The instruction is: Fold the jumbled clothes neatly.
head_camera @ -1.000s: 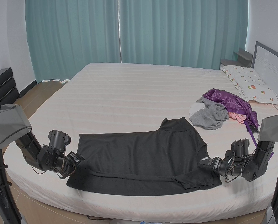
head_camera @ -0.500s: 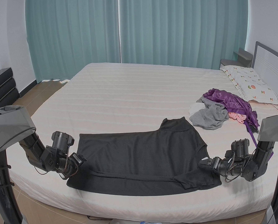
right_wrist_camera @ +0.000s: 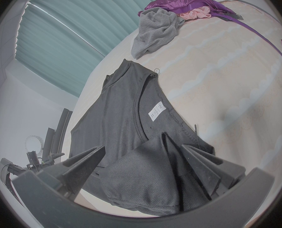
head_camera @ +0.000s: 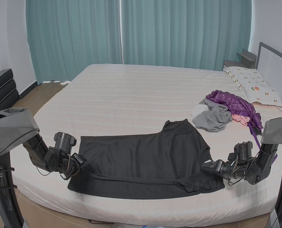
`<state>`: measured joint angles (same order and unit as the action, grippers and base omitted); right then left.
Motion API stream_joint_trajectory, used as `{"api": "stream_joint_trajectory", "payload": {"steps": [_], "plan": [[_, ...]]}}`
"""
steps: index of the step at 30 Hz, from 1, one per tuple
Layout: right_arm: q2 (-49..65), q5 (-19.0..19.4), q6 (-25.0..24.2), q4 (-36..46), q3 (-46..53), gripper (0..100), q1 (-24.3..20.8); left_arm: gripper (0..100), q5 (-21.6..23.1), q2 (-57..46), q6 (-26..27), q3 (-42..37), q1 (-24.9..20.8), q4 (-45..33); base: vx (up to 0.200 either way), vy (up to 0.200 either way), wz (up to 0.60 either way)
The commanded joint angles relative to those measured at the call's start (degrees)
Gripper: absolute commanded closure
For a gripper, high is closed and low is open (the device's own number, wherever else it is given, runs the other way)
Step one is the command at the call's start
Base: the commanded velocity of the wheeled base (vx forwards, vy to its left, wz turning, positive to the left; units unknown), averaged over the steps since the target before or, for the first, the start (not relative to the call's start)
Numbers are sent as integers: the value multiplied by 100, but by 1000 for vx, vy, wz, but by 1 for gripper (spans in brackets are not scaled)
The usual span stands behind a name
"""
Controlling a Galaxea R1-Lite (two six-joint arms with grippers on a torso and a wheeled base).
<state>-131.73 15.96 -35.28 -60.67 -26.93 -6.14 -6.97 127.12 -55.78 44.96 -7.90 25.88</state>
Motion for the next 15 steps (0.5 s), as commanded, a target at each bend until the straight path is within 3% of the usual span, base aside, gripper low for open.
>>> {"api": "stream_joint_trajectory", "payload": {"steps": [1,9,15], "plan": [[-28,4,4,3,-40,0,-1,0,47,5,-20,57,78,14,0,0,0],[-54,4,-5,3,-49,0,-10,0,504,-12,85,22,131,189,0,0,0],[-28,4,-14,-6,-14,0,-10,0,1058,-56,947,-374,263,813,0,0,0]]}}
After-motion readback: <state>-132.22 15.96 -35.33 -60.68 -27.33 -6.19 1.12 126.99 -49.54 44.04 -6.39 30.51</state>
